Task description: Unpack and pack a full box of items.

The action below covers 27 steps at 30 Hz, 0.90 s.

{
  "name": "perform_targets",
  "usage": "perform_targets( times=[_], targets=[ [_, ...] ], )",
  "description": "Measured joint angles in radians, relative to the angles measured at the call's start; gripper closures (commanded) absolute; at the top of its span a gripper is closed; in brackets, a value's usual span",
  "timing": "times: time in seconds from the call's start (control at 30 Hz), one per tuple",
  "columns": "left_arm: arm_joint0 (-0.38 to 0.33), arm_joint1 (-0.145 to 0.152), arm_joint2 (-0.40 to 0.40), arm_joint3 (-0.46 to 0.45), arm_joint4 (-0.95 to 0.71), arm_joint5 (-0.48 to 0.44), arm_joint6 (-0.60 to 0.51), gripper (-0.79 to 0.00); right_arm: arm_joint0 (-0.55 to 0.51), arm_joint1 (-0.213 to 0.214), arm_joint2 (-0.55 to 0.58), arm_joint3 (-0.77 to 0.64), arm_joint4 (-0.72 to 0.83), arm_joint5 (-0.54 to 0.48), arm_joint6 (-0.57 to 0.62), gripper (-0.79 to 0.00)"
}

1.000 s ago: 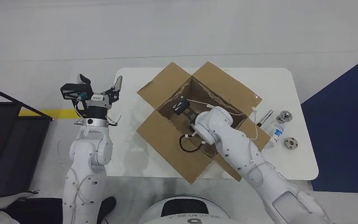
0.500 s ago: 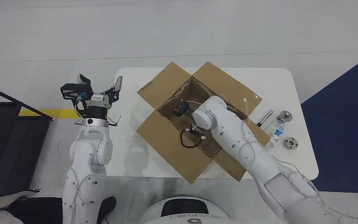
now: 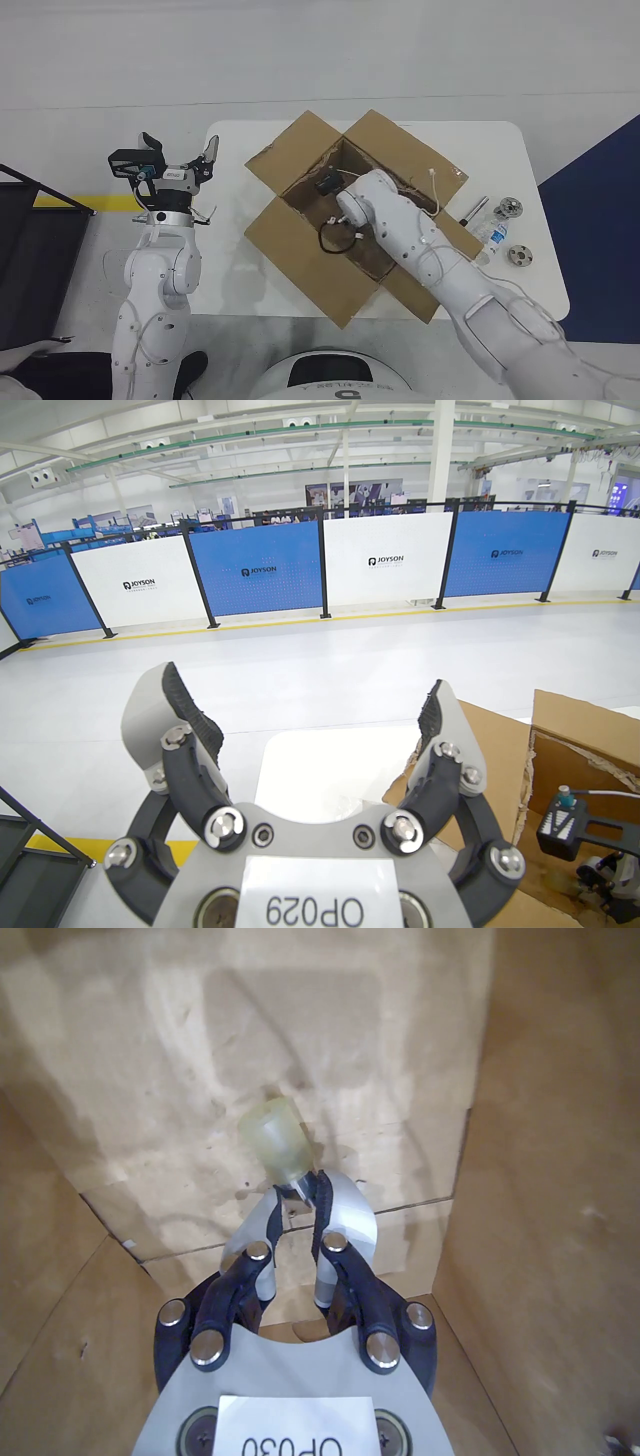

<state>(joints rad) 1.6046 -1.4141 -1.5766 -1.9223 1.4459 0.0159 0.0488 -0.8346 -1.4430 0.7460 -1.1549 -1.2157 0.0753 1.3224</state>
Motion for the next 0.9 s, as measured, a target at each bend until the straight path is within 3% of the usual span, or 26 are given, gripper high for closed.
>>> perform_targets(
  times=[0.33, 0.37, 0.43, 0.47, 0.5, 0.53, 0.6, 0.8, 0.9],
  targets=[
    [0.0, 0.0, 0.0, 0.0, 0.0, 0.0, 0.0, -0.785, -0.153, 0.061, 0.15, -0.265, -0.088, -0.016, -0.033, -0.009],
    [0.0, 0.0, 0.0, 0.0, 0.0, 0.0, 0.0, -0.785, -0.166, 0.065, 0.164, -0.281, -0.082, -0.029, -0.025, -0.256],
    [0.0, 0.0, 0.0, 0.0, 0.0, 0.0, 0.0, -0.785, -0.171, 0.067, 0.176, -0.278, -0.064, -0.056, -0.002, -0.449],
    [0.0, 0.0, 0.0, 0.0, 0.0, 0.0, 0.0, -0.785, -0.161, 0.066, 0.172, -0.252, -0.058, -0.072, 0.028, -0.65],
    [0.0, 0.0, 0.0, 0.0, 0.0, 0.0, 0.0, -0.785, -0.149, 0.064, 0.165, -0.228, -0.056, -0.081, 0.051, -0.733],
    [0.0, 0.0, 0.0, 0.0, 0.0, 0.0, 0.0, -0.785, -0.135, 0.06, 0.156, -0.204, -0.048, -0.088, 0.071, -0.76],
    [0.0, 0.0, 0.0, 0.0, 0.0, 0.0, 0.0, -0.785, -0.103, 0.05, 0.137, -0.156, -0.013, -0.111, 0.097, -0.779],
    [0.0, 0.0, 0.0, 0.0, 0.0, 0.0, 0.0, -0.785, -0.056, 0.035, 0.113, -0.093, 0.049, -0.166, 0.096, -0.705],
    [0.0, 0.0, 0.0, 0.0, 0.0, 0.0, 0.0, -0.785, -0.053, 0.035, 0.112, -0.098, 0.061, -0.196, 0.114, -0.723]
  ],
)
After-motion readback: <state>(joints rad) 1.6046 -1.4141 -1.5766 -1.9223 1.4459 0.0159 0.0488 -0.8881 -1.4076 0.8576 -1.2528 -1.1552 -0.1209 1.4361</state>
